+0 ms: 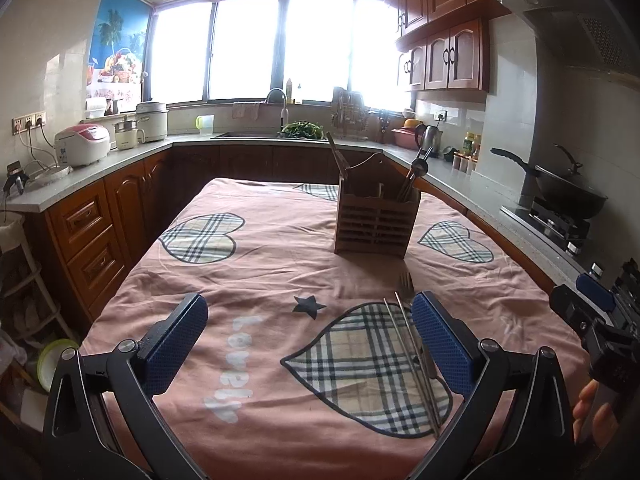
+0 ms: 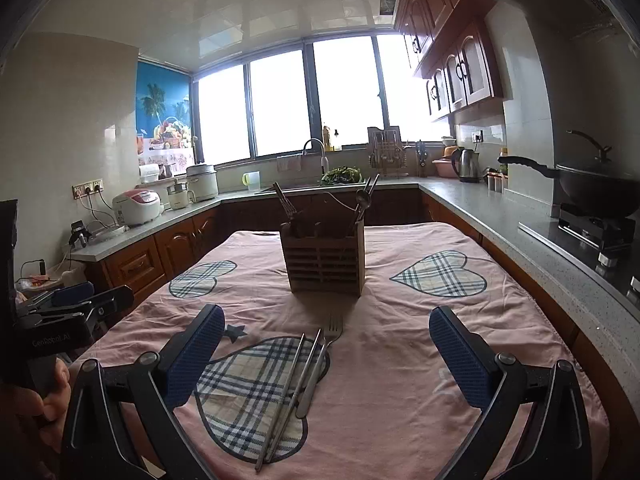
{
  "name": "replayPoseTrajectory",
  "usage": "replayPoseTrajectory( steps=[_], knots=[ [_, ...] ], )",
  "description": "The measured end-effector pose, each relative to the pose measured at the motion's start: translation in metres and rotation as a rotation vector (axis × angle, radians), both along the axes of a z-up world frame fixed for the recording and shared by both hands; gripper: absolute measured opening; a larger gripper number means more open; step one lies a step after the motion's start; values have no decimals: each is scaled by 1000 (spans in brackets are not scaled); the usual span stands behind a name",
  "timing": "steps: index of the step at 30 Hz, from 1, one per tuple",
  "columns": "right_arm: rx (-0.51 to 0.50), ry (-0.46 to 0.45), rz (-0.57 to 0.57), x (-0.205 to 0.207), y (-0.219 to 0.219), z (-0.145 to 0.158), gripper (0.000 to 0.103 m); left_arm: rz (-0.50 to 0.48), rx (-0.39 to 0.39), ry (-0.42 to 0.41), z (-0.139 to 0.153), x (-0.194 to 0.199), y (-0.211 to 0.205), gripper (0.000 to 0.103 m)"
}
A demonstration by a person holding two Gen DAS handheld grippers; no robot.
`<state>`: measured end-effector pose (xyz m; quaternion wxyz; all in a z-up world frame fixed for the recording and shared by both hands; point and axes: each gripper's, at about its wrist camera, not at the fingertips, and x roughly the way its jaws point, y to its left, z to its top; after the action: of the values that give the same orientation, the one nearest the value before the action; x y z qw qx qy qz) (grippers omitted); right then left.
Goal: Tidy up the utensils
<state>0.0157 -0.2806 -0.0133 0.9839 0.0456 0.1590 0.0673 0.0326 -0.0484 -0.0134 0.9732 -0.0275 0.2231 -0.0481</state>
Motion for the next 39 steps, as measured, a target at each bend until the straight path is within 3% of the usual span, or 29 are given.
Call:
replayPoseTrajectory(
  steps=[11, 39],
  knots=[
    [6, 36, 2, -1, 3, -19, 103, 26, 40, 1, -8, -8, -6, 103],
    [27, -17, -11, -7, 1, -22, 103, 42, 48, -65, -9, -21, -6, 103]
  ],
)
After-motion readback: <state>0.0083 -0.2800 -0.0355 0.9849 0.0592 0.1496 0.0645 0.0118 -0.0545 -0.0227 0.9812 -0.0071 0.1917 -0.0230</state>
